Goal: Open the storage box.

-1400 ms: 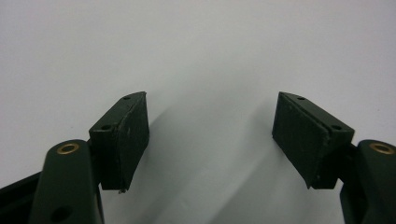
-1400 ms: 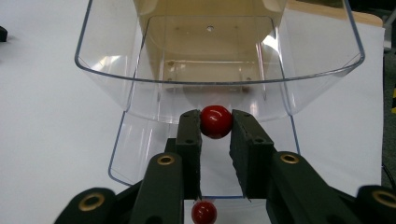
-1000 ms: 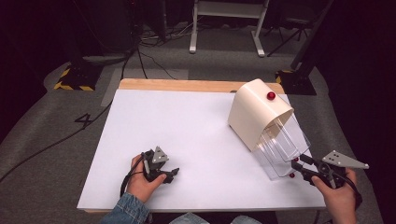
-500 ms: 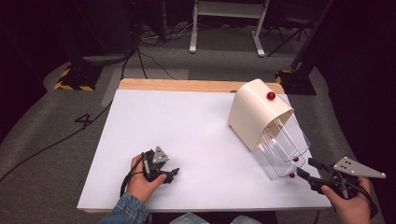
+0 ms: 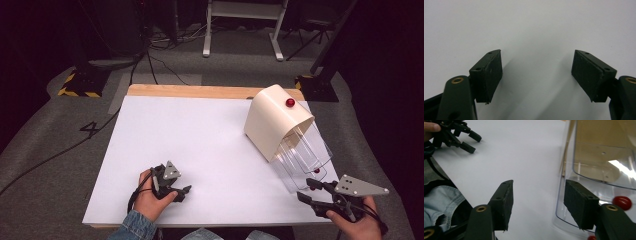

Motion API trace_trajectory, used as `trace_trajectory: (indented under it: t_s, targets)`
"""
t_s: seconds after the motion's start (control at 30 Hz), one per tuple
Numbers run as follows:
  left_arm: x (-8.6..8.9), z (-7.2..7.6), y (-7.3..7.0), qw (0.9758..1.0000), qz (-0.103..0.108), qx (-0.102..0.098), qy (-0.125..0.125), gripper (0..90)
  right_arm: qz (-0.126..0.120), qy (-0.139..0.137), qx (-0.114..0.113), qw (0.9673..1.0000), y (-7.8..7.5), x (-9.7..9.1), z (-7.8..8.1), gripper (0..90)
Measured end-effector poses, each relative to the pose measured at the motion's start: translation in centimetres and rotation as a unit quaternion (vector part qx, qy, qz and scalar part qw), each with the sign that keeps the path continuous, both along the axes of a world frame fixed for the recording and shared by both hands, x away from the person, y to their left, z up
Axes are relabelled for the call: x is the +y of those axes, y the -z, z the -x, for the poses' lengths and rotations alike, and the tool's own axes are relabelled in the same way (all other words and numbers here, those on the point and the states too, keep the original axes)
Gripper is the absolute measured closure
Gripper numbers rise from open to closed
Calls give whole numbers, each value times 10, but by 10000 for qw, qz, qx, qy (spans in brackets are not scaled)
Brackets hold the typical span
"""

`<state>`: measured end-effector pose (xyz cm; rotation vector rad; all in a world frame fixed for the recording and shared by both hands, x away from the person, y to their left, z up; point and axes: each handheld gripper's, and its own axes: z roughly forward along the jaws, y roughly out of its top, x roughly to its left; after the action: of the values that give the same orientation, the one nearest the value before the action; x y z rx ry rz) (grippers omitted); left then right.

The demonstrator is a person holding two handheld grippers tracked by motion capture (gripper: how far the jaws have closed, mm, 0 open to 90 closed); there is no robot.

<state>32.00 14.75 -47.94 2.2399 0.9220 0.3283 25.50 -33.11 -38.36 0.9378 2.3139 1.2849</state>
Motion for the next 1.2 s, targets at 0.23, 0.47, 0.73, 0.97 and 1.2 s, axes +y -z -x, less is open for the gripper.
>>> trace_trajectory:
  t_s: [0.23,0.47,0.73,0.97,1.2]
  targets:
    - [1,1,3,9999,105,-31,6,227,16,-416,103,9991,11,23,-4,411]
    - [1,1,3,9999,91,-55,22,225,73,-708,230,9972,30,52,-13,384]
    - [1,1,3,9999,79,-60,31,223,402,-812,209,9957,58,88,-26,334]
    - [1,1,4,9999,80,-64,31,223,589,-750,244,9951,77,100,-38,288]
    - [1,1,4,9999,98,-57,30,222,937,-776,210,9924,100,102,-47,170]
